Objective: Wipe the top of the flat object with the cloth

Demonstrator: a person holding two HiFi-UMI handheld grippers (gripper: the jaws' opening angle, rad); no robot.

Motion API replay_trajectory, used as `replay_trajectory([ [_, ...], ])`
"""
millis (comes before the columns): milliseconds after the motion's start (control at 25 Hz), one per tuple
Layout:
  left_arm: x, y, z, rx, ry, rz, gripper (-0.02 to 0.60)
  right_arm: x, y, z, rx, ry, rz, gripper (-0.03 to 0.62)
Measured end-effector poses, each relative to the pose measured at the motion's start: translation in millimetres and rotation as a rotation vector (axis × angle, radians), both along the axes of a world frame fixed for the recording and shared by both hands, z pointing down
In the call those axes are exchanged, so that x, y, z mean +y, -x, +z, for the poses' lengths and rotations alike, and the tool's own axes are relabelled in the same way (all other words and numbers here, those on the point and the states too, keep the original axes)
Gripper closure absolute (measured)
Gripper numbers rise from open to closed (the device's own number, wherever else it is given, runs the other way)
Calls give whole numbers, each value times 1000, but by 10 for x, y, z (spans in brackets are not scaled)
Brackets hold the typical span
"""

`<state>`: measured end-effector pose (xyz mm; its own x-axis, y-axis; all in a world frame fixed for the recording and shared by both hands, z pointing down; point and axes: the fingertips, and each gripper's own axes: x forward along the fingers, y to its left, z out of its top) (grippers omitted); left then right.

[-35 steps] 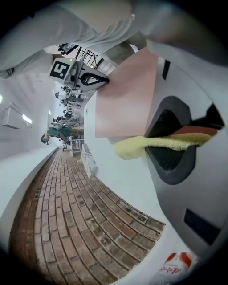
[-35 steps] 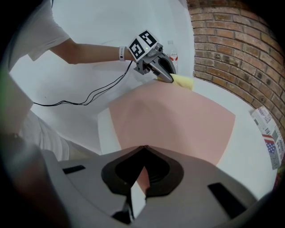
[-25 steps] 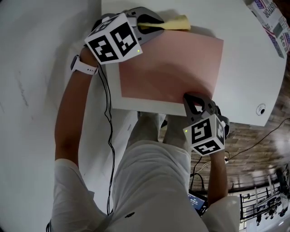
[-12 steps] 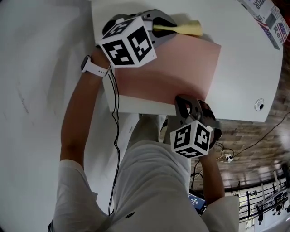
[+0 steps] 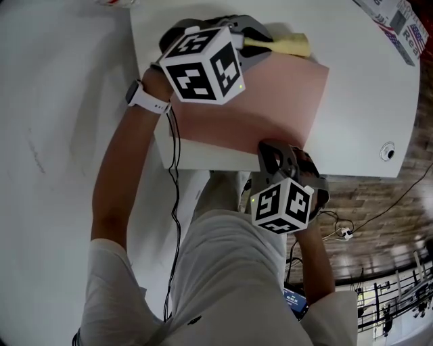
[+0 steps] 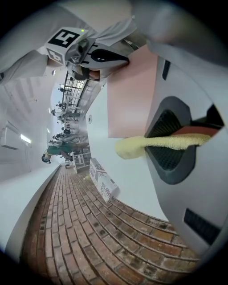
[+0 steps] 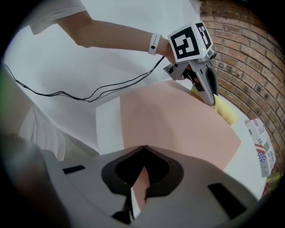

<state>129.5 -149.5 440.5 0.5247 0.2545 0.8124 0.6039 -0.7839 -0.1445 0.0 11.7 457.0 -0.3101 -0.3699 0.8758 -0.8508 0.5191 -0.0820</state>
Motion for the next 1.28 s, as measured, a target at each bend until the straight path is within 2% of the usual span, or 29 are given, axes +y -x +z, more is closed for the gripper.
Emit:
replay_trajectory([
  [200, -5, 56, -7, 2, 67, -56, 523, 6, 29, -17, 5, -12, -6, 589],
  [480, -28, 294, -12, -13, 105, -110, 525, 100, 47, -30, 9, 23, -18, 589],
  [640, -40, 282, 17, 5, 80, -122, 525, 60, -39, -37, -42, 42, 28, 586],
  [920, -50, 281, 10, 25, 18, -136, 525, -71, -120, -53, 15, -22, 70, 565],
  [1080, -56, 278, 7, 28, 10, -143, 525, -173, -172, -75, 10, -36, 95, 559],
  [1160, -51, 276, 9, 30, 12, -148, 525, -199, -196, -35, 37, -26, 87, 546],
  [1280, -47, 277, 14, 36, 19, -155, 523, -192, -161, 13, 68, -23, 63, 564],
])
